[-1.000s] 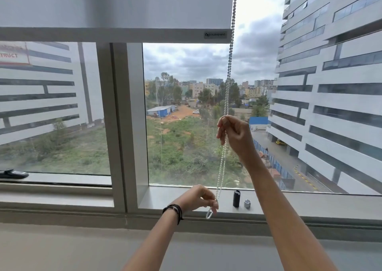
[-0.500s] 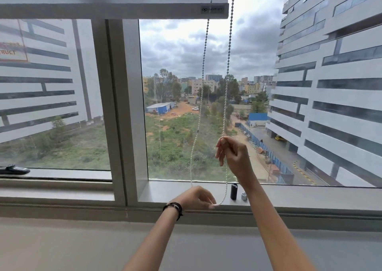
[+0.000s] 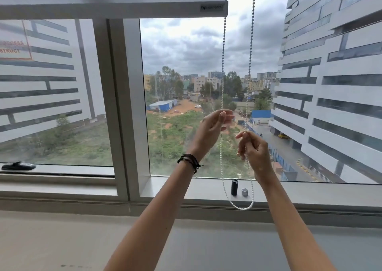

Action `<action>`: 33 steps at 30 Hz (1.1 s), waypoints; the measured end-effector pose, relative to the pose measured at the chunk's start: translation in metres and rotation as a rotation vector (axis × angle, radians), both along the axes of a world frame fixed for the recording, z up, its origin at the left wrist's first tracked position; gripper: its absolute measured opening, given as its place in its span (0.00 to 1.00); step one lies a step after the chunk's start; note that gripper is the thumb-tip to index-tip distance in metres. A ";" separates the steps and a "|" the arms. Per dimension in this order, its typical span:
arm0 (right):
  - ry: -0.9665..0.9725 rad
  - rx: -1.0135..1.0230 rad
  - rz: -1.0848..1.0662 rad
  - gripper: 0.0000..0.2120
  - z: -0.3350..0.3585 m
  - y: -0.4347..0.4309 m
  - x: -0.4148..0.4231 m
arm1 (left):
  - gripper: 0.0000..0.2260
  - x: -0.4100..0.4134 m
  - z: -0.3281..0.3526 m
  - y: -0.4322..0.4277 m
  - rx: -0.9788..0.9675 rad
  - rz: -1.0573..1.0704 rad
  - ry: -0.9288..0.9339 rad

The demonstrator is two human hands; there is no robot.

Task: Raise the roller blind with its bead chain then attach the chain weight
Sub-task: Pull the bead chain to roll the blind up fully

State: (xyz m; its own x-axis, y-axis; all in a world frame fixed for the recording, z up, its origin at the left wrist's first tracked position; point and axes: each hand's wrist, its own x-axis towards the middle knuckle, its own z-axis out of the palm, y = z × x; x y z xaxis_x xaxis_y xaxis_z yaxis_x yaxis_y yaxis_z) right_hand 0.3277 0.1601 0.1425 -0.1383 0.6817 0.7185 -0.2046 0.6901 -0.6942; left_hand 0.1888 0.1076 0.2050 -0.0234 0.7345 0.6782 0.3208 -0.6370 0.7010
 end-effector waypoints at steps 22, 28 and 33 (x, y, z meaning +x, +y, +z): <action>-0.017 0.283 -0.389 0.10 -0.019 -0.022 -0.056 | 0.07 0.022 0.052 -0.005 0.368 0.107 -0.055; -0.020 0.255 -0.347 0.10 -0.034 -0.017 -0.069 | 0.07 0.007 0.038 -0.001 0.314 0.100 -0.056; -0.114 0.212 -0.355 0.11 -0.062 -0.008 -0.078 | 0.08 -0.005 0.010 0.007 0.269 0.170 -0.005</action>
